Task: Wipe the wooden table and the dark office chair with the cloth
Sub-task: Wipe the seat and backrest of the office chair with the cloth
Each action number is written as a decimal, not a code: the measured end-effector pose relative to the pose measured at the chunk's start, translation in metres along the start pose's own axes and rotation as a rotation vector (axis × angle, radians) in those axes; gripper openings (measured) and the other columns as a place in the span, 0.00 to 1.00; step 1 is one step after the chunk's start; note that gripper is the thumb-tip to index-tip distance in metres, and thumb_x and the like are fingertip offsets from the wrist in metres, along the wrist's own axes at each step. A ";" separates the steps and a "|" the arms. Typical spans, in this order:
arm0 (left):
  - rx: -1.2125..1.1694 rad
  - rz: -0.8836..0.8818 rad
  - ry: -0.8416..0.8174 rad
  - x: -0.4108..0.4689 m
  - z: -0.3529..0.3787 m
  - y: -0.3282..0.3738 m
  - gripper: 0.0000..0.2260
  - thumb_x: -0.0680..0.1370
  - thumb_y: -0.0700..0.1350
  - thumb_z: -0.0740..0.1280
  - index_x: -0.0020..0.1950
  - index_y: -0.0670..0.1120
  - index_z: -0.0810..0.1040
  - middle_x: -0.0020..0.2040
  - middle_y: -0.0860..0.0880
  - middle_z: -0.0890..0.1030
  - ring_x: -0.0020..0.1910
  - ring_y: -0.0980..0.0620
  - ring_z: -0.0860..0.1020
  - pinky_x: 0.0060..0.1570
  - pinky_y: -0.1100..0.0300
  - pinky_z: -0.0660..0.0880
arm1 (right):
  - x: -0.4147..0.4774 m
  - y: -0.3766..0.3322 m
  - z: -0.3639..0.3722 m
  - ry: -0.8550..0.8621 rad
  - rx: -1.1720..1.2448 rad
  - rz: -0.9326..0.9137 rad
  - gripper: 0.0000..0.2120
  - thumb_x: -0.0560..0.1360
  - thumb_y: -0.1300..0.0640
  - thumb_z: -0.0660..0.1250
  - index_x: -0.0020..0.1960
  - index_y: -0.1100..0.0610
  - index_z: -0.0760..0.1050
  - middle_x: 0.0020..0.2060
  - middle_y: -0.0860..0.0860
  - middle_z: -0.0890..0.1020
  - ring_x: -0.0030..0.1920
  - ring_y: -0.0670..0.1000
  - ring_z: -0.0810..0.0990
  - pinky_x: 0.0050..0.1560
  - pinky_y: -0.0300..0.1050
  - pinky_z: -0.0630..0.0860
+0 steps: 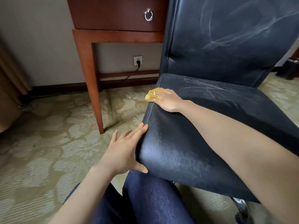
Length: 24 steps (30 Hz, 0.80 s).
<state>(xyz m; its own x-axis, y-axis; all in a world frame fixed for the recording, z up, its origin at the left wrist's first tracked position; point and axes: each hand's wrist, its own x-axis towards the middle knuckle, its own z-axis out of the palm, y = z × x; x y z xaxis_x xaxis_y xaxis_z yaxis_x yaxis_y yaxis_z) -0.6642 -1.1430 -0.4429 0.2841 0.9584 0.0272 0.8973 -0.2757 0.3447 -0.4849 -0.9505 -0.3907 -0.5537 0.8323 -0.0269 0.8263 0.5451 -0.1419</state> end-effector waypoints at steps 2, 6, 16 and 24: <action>0.029 -0.026 0.043 -0.002 0.001 -0.003 0.59 0.53 0.71 0.70 0.68 0.68 0.30 0.73 0.69 0.40 0.77 0.53 0.47 0.72 0.41 0.40 | 0.001 -0.005 0.003 0.001 -0.024 -0.025 0.21 0.83 0.46 0.47 0.72 0.47 0.66 0.73 0.45 0.64 0.75 0.50 0.57 0.74 0.53 0.52; 0.042 -0.134 0.150 -0.009 0.005 -0.003 0.62 0.49 0.77 0.62 0.75 0.59 0.36 0.77 0.62 0.47 0.77 0.52 0.47 0.70 0.39 0.41 | -0.028 -0.014 0.010 -0.026 -0.016 -0.069 0.22 0.83 0.47 0.47 0.75 0.48 0.60 0.76 0.44 0.59 0.77 0.47 0.48 0.75 0.53 0.44; 0.096 -0.155 0.349 -0.028 0.015 0.007 0.57 0.54 0.74 0.63 0.77 0.48 0.54 0.76 0.53 0.60 0.73 0.47 0.63 0.68 0.34 0.51 | -0.168 -0.065 0.043 0.142 -0.279 -0.337 0.24 0.79 0.46 0.52 0.75 0.40 0.56 0.76 0.44 0.56 0.77 0.53 0.48 0.75 0.60 0.45; 0.209 -0.129 0.357 -0.023 0.012 -0.001 0.53 0.55 0.78 0.54 0.70 0.44 0.71 0.70 0.47 0.71 0.69 0.43 0.69 0.65 0.31 0.53 | -0.263 -0.011 0.077 0.143 -0.785 -0.597 0.33 0.67 0.52 0.64 0.72 0.48 0.65 0.74 0.44 0.62 0.74 0.55 0.59 0.73 0.63 0.47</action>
<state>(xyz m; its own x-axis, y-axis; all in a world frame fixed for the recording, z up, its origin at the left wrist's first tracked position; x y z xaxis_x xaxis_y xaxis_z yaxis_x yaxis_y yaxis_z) -0.6673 -1.1660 -0.4547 0.0635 0.9413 0.3316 0.9773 -0.1259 0.1702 -0.3565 -1.1829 -0.4579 -0.9257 0.3764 -0.0377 0.2795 0.7477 0.6023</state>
